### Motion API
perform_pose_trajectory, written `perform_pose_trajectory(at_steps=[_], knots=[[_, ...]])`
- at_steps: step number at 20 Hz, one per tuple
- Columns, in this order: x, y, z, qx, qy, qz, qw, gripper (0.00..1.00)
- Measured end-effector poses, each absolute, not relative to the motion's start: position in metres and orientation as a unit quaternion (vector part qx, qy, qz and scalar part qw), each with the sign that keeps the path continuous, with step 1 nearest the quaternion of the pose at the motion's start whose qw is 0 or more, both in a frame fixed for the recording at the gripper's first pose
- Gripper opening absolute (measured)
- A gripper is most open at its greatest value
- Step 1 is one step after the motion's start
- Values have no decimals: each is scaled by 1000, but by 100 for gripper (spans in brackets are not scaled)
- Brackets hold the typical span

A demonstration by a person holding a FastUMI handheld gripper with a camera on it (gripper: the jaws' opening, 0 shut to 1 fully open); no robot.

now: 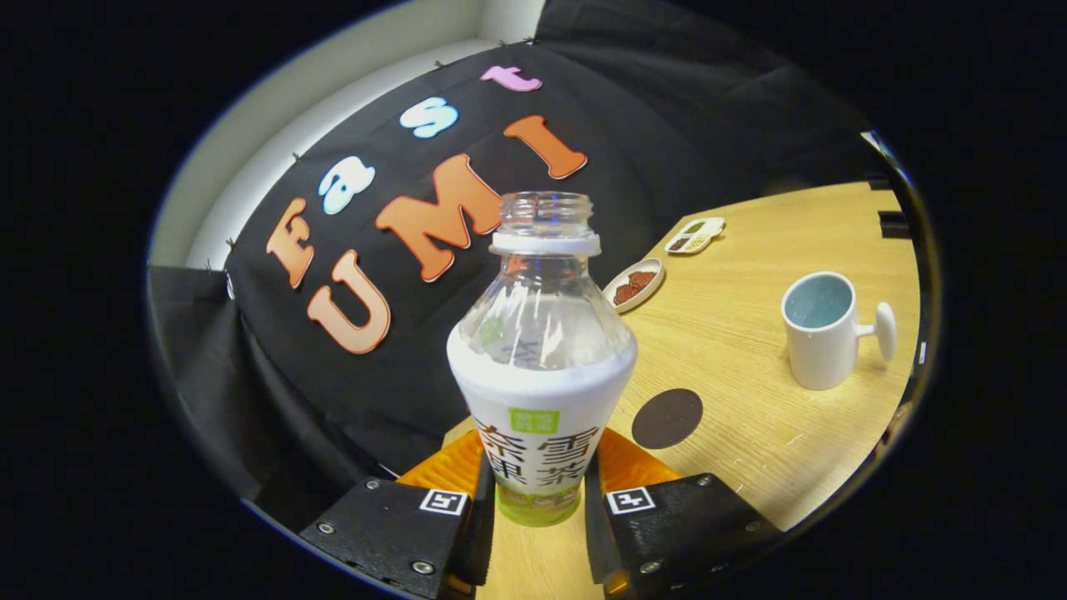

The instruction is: Take the bottle from table, then pour the juice into the cup, finally place the bottle on the coaster

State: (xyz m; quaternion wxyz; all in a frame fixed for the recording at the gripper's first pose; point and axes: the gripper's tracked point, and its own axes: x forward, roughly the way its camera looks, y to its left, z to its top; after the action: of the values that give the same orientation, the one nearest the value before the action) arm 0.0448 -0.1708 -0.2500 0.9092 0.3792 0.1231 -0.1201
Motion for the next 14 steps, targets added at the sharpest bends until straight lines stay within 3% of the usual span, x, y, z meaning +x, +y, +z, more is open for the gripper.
perform_pose_trajectory(at_steps=[14], knots=[[65, -214, -253, 571, 75, -137, 806, 46]])
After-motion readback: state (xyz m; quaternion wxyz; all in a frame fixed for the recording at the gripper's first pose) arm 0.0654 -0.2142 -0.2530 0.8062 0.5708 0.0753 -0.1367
